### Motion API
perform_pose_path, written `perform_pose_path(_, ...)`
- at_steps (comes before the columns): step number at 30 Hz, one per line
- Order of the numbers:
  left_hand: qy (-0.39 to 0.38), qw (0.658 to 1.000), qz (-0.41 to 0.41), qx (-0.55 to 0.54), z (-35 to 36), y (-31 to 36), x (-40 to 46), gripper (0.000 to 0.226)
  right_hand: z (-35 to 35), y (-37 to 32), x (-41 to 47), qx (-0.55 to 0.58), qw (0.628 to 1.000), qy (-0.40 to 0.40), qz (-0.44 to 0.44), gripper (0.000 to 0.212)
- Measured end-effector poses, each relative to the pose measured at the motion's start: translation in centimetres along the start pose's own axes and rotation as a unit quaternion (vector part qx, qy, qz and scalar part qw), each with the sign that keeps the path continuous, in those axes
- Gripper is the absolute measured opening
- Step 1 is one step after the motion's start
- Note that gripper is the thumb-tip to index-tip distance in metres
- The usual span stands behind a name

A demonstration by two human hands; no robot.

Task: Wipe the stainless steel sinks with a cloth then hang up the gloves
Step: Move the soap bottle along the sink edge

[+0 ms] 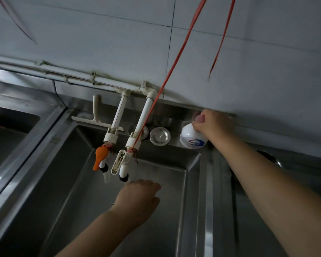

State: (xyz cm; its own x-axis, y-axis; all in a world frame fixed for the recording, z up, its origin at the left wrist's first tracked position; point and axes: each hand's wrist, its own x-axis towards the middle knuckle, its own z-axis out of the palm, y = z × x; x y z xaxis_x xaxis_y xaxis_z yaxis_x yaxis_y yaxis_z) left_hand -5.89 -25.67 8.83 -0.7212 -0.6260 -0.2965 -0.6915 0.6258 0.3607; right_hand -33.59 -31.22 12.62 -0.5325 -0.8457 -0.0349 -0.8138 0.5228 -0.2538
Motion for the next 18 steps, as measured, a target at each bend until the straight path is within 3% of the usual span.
perform_pose_path(5, -0.007, 1.000, -0.012, -0.003, 0.3, 0.1, -0.7, 0.040, -0.1, 0.1, -1.1, -0.049, 0.997, 0.055, -0.029, 0.040)
perform_pose_path(8, -0.003, 1.000, -0.021, 0.001, 0.5, -0.5, -1.4, 0.040, -0.2, 0.0, -3.1, -0.099, 0.976, 0.160, -0.105, 0.027)
perform_pose_path(11, 0.000, 0.999, -0.038, 0.002, 0.8, -1.4, -2.4, 0.040, 0.4, -0.8, -6.2, -0.096, 0.955, 0.203, -0.193, 0.017)
perform_pose_path(14, -0.002, 0.998, -0.059, 0.003, 0.9, -2.4, -4.1, 0.038, 1.9, -2.4, -10.3, -0.102, 0.949, 0.160, -0.250, 0.008)
perform_pose_path(18, -0.009, 0.996, -0.083, 0.026, 0.5, -4.8, -7.4, 0.035, 5.3, -5.8, -15.4, -0.162, 0.945, -0.011, -0.284, 0.020)
